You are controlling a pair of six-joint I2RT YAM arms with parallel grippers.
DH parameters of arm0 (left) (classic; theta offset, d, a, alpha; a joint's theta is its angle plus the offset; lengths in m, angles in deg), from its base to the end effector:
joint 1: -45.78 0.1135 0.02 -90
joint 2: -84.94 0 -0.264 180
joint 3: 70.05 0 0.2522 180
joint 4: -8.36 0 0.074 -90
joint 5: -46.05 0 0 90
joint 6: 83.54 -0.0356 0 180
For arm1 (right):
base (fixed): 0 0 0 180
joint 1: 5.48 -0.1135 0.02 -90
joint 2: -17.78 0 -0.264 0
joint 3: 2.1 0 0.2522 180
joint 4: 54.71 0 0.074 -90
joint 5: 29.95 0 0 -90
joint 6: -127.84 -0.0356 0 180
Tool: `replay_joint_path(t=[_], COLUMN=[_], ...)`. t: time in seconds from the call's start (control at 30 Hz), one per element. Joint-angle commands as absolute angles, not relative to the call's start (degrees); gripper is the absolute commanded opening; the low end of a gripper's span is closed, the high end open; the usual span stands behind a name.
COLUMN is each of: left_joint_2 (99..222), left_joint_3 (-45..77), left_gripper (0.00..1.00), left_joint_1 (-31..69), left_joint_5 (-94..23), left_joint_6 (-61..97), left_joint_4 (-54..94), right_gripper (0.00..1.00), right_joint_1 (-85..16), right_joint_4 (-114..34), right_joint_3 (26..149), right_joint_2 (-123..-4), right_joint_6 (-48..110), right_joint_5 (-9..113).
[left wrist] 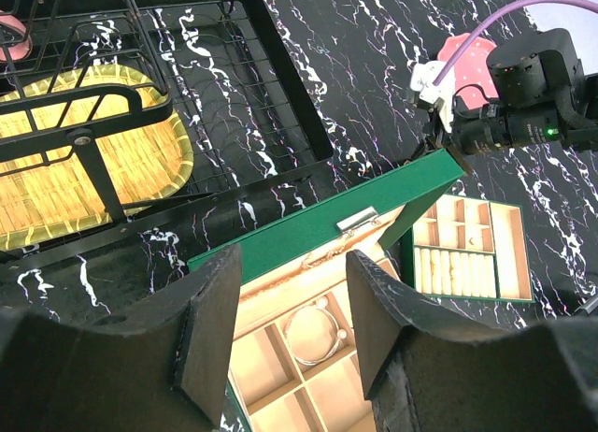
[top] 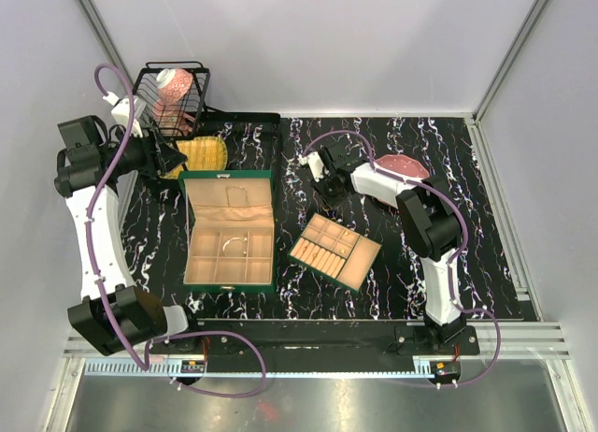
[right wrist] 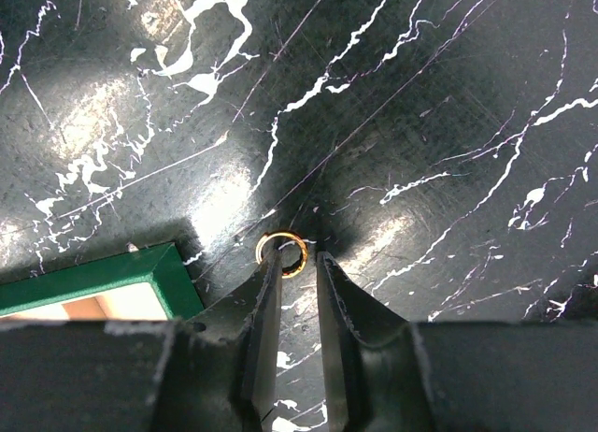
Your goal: Organize the mixed jewelry
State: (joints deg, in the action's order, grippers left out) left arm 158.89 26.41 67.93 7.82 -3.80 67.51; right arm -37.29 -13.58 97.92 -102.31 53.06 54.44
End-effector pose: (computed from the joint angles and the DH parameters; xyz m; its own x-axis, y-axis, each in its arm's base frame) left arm 0.2486 0.0710 0.4065 -0.4815 -0.0770 -0.8731 0.4433 0.8379 -0.3184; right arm 0.3737 0.2359 0.1595 -0.5703 -0.6612 -0.4873 -0.7403 0.6709 -0.0438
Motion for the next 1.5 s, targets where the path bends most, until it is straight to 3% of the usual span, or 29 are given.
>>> replay_joint_path(t=[0.0,0.27,0.63,1.3,1.47], left_joint_2=[157.89,157.8,156.84,154.55,153.06], left_joint_3=[26.42,26.24,25.81,27.12,25.81], left_gripper=[0.51,0.51,0.51,0.5,0.5], left_joint_1=[68.28,68.37,68.46,68.37,63.46], left_joint_5=[7.47,7.47,7.2,11.94,15.73], left_joint_6=[-4.88,-4.88,-5.31,-4.0,1.52], left_joint_4=[65.11,65.1,65.1,64.4,62.91], right_gripper=[0.27,0.2,0.0,0.0,0.0], right_joint_1=[-36.94,-36.85,-36.94,-36.94,-36.94], right_joint_4=[-13.71,-13.62,-13.44,-10.02,-8.61], right_joint_3=[100.34,99.46,98.41,105.26,107.19], right_joint_2=[-103.15,-103.68,-103.6,-94.46,-91.73], right_joint_6=[52.61,52.96,53.66,55.86,54.63], right_joint_5=[54.07,54.69,55.21,62.33,61.98])
